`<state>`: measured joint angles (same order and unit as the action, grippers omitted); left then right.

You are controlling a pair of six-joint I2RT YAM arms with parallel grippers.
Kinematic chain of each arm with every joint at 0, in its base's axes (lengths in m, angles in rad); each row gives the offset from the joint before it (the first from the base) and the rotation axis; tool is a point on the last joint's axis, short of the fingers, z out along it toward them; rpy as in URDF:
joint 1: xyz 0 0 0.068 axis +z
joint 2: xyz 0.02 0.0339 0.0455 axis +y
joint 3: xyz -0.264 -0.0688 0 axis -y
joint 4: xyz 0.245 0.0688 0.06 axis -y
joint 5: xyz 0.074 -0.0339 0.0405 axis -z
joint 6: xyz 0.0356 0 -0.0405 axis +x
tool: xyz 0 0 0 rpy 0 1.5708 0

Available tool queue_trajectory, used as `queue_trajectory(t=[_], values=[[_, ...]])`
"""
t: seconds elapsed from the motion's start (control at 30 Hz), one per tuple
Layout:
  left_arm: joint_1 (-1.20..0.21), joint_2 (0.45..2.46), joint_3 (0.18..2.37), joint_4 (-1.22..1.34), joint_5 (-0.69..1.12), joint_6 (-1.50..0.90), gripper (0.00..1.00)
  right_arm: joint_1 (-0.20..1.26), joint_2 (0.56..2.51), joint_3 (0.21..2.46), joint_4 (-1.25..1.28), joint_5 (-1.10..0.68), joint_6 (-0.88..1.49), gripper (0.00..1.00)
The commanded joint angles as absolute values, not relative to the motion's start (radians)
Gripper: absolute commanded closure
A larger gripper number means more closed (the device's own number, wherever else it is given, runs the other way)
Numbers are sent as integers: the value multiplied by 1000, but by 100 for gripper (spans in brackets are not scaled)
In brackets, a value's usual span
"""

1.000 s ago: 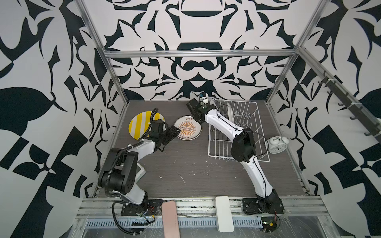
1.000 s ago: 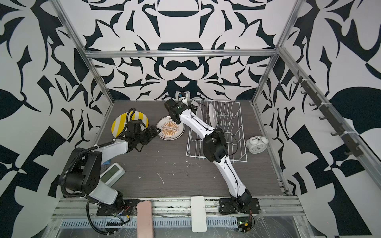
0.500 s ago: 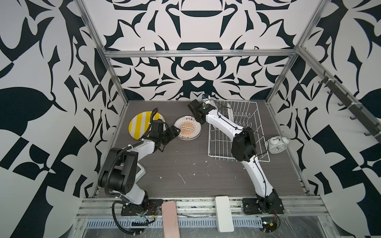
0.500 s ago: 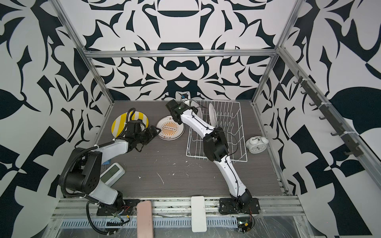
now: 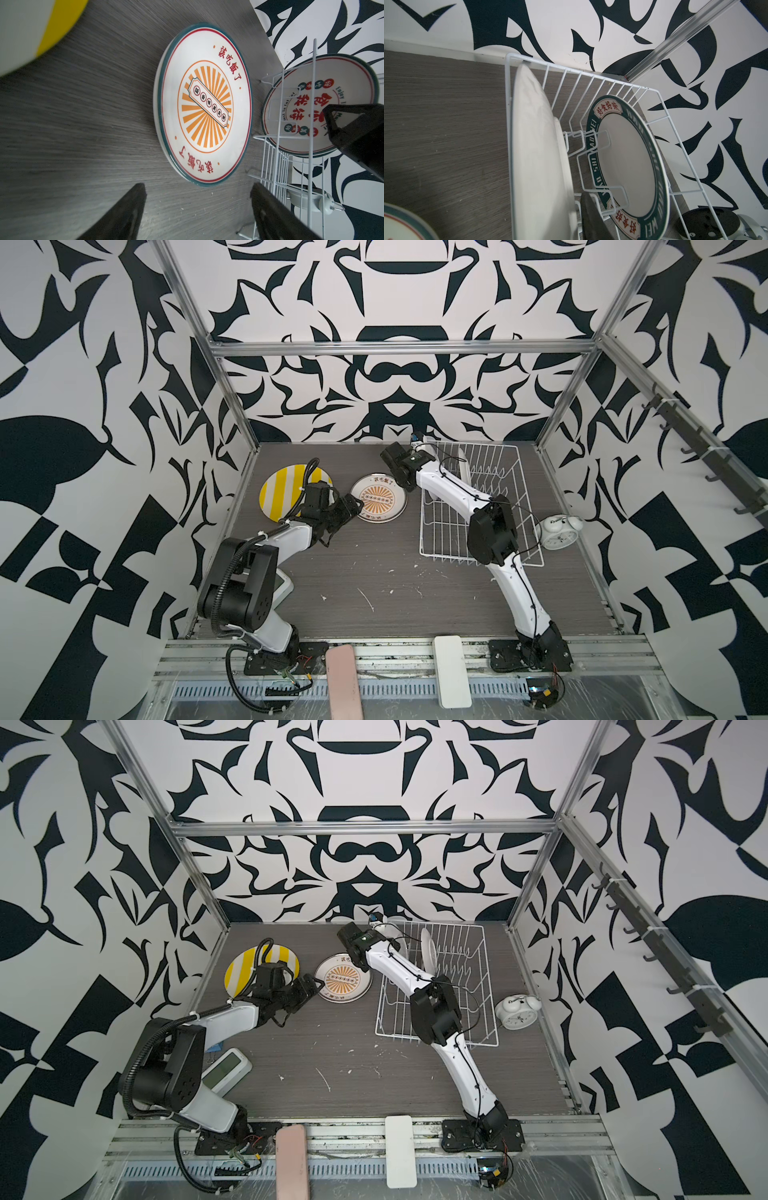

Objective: Unload the plates from the dish rack
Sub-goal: Pick up the plate from the dish rack.

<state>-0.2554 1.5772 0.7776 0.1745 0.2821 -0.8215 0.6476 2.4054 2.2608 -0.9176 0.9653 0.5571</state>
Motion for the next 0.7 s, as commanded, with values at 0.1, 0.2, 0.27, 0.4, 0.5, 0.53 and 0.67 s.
queue_trajectory(t=[0.1, 0.2, 0.27, 0.4, 0.5, 0.53, 0.67], values=[[-256, 1555, 780, 158, 290, -822, 16, 644, 2373, 2254, -934, 977, 589, 78], [-256, 1553, 780, 154, 288, -821, 16, 644, 2371, 2253, -934, 982, 590, 79], [-256, 1553, 781, 152, 289, -820, 16, 644, 2369, 2253, -934, 980, 592, 79], [-257, 1554, 784, 150, 288, -819, 16, 644, 2364, 2252, -936, 982, 595, 81], [-257, 1554, 787, 149, 288, -819, 16, 644, 2359, 2253, -936, 988, 593, 82], [-256, 1554, 787, 149, 290, -819, 16, 644, 2356, 2253, -936, 990, 591, 83], [-256, 1555, 789, 150, 289, -819, 16, 644, 2349, 2253, -934, 994, 582, 86]])
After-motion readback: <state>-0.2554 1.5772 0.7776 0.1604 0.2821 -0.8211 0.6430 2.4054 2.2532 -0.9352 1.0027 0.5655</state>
